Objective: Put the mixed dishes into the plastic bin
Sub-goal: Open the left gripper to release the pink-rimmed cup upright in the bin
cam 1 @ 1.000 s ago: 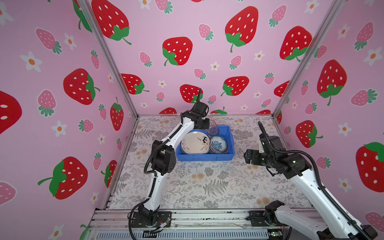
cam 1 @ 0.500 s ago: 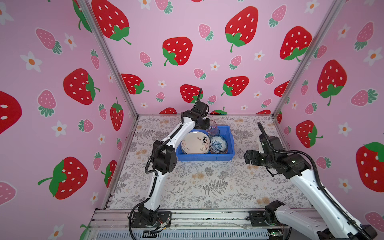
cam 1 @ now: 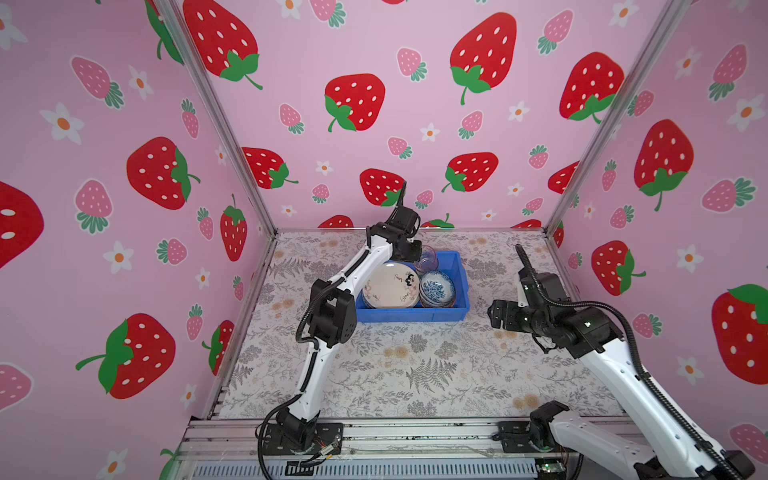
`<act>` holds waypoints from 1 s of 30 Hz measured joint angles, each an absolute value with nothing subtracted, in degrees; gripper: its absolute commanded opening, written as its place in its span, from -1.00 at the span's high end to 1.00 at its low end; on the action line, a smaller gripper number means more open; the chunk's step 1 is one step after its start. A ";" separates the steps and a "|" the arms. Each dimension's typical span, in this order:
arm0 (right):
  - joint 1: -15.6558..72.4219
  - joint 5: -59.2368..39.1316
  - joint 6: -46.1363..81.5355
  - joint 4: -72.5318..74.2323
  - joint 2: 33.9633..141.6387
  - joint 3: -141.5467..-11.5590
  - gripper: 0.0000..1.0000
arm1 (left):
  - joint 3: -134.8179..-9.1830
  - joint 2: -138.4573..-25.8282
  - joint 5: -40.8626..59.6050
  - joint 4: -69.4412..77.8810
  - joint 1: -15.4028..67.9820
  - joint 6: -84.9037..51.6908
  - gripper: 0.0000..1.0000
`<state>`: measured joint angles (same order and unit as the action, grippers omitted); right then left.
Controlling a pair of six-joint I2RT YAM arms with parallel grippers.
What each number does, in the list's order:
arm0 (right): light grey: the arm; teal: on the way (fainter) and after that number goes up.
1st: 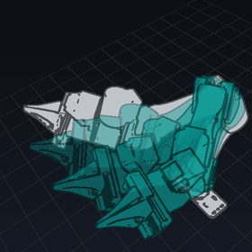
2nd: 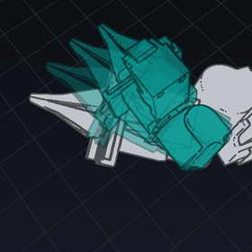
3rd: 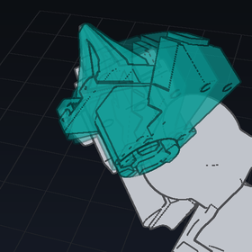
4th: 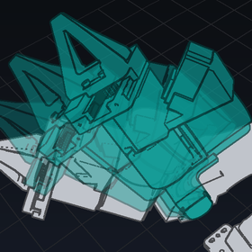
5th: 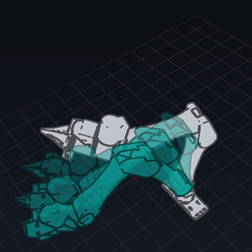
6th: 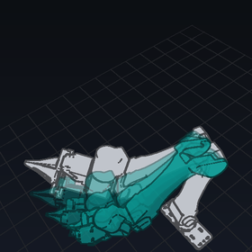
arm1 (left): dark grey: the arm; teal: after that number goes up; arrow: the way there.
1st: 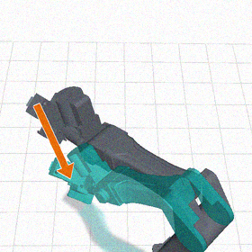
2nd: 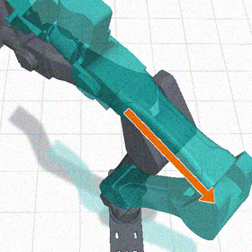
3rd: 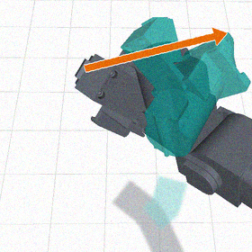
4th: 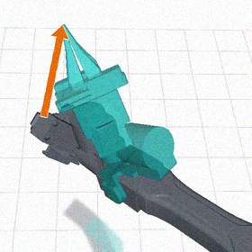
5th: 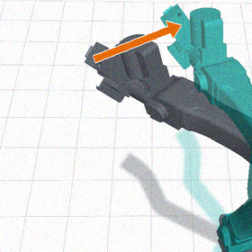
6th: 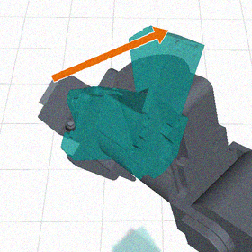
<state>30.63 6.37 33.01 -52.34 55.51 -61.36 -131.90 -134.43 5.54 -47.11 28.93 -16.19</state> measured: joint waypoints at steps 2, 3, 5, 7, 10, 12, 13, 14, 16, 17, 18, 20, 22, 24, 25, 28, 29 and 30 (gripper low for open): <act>30.63 6.39 33.04 -52.34 55.51 -61.34 -0.89 | -132.27 -134.43 5.91 -46.92 28.95 -16.27 0.52; 30.63 6.39 33.01 -52.34 55.51 -61.32 -0.89 | -132.46 -134.43 6.22 -46.85 28.95 -16.36 0.44; 30.63 6.39 33.01 -52.34 55.51 -61.32 -0.89 | -132.79 -134.43 6.70 -46.68 28.97 -16.58 0.30; 30.63 6.39 33.01 -52.34 55.51 -61.32 -0.89 | -133.12 -134.43 7.44 -46.52 29.02 -16.80 0.12; 30.63 6.42 33.01 -52.34 55.46 -61.32 -0.89 | -133.36 -134.41 8.43 -46.30 29.26 -17.19 -0.23; 30.63 6.48 33.01 -52.36 55.40 -61.32 -0.89 | -133.36 -134.41 9.04 -46.26 29.43 -17.45 -0.42; 30.63 6.52 32.99 -52.36 55.40 -61.32 -0.89 | -133.36 -134.41 9.21 -46.22 29.50 -17.63 -0.47; 30.63 6.59 32.99 -52.36 55.37 -61.32 -0.89 | -133.34 -134.26 9.41 -46.11 29.56 -17.74 -0.53; 30.63 6.63 32.99 -52.36 55.37 -61.32 -0.89 | -132.90 -133.58 9.56 -45.74 29.65 -17.89 -0.64; 30.63 6.66 32.97 -52.36 55.40 -61.34 -0.89 | -132.18 -132.79 9.63 -45.30 29.65 -17.93 -0.68; 30.63 6.68 32.95 -52.36 55.40 -61.34 -0.89 | -131.20 -131.76 9.61 -44.84 29.65 -17.96 -0.71; 30.63 6.70 32.80 -52.36 55.51 -61.41 -0.89 | -128.42 -128.64 9.56 -43.88 29.63 -17.96 -0.80; 30.63 6.74 32.58 -52.31 55.88 -61.69 -0.90 | -126.02 -125.47 9.47 -42.61 29.61 -17.89 -0.83; 30.63 6.79 32.03 -52.01 56.49 -62.08 -0.91 | -123.87 -122.26 9.32 -41.65 29.58 -17.76 -0.87; 30.63 6.81 31.68 -51.88 56.99 -62.48 -0.92 | -122.74 -120.55 8.99 -40.88 29.56 -17.69 -0.89; 30.63 7.11 30.63 -51.16 58.94 -64.27 -0.98 | -120.05 -116.44 7.57 -39.51 29.36 -17.30 -0.94; 30.63 7.40 30.24 -50.72 59.72 -64.99 -0.99 | -119.04 -115.26 7.18 -38.98 29.19 -17.12 -0.98; 30.63 7.66 29.89 -50.24 60.47 -65.65 -0.99 | -118.02 -114.21 6.79 -38.50 29.06 -16.95 -0.98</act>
